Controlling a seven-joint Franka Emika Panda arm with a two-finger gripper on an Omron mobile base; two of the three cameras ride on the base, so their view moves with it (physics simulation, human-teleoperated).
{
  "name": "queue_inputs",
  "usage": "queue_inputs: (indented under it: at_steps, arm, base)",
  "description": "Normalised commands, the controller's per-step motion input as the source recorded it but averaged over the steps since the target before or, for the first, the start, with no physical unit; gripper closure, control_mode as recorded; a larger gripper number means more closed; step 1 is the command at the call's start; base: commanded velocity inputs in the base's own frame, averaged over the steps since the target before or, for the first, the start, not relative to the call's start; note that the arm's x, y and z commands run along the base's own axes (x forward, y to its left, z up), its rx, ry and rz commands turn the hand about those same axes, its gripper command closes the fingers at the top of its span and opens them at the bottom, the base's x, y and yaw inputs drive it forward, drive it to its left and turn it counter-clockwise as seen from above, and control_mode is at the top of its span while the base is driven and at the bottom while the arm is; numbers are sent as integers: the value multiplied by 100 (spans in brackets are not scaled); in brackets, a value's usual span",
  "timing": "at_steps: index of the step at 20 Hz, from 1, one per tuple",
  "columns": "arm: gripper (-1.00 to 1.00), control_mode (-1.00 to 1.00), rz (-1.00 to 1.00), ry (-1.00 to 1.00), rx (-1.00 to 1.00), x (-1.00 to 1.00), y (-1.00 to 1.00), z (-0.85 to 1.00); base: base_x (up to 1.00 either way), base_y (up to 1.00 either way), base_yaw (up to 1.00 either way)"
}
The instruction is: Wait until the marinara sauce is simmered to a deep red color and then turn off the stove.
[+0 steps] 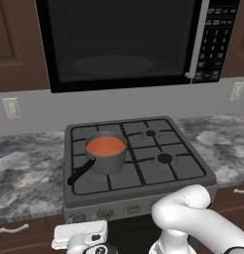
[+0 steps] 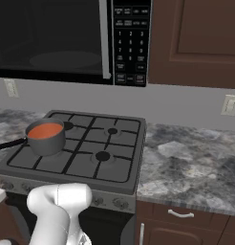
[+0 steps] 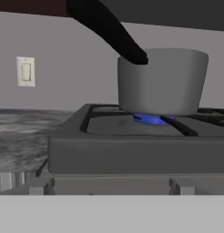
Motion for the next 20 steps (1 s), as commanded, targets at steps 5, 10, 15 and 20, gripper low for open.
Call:
queue_inputs:
  at_steps: [5,10,15,20]
  arm:
    - [-100,-100,0,0,0,5,0,-8]
    - [-100,-100,0,0,0,6,0,-10]
    - [-100,-100,1,0,0,3,-1,-22]
    - [-100,-100,0,0,0,1,0,-23]
  base:
    - [0,0,0]
    - [0,0,0]
    - [0,0,0]
    - [0,0,0]
